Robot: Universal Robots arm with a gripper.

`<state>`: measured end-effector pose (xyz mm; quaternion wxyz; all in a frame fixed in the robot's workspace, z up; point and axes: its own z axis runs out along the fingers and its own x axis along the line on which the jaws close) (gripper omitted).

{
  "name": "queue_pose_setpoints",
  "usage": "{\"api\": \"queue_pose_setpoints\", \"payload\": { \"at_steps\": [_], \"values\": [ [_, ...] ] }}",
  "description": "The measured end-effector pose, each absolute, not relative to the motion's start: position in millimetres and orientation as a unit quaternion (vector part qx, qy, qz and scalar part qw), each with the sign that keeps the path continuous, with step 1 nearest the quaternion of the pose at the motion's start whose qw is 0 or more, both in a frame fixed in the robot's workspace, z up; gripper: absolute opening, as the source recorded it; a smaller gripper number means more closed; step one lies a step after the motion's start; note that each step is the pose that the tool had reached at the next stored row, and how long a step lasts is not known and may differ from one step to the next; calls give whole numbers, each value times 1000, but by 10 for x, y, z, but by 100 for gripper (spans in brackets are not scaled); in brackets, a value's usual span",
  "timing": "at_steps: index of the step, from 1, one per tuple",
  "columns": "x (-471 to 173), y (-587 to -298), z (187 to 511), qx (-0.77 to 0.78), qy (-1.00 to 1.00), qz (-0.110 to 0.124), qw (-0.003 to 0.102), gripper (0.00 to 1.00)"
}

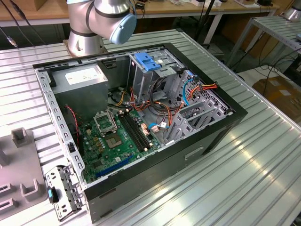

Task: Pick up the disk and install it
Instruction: 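Pick up the disk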

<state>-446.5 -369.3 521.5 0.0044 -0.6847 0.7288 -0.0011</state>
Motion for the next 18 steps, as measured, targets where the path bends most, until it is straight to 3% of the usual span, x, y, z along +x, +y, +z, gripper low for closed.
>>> {"api": "queue_pose_setpoints", "payload": {
  "at_steps": [18],
  "values": [
    [-4318, -3701, 5214, -685, 729, -1, 4, 37]
  ]
}}
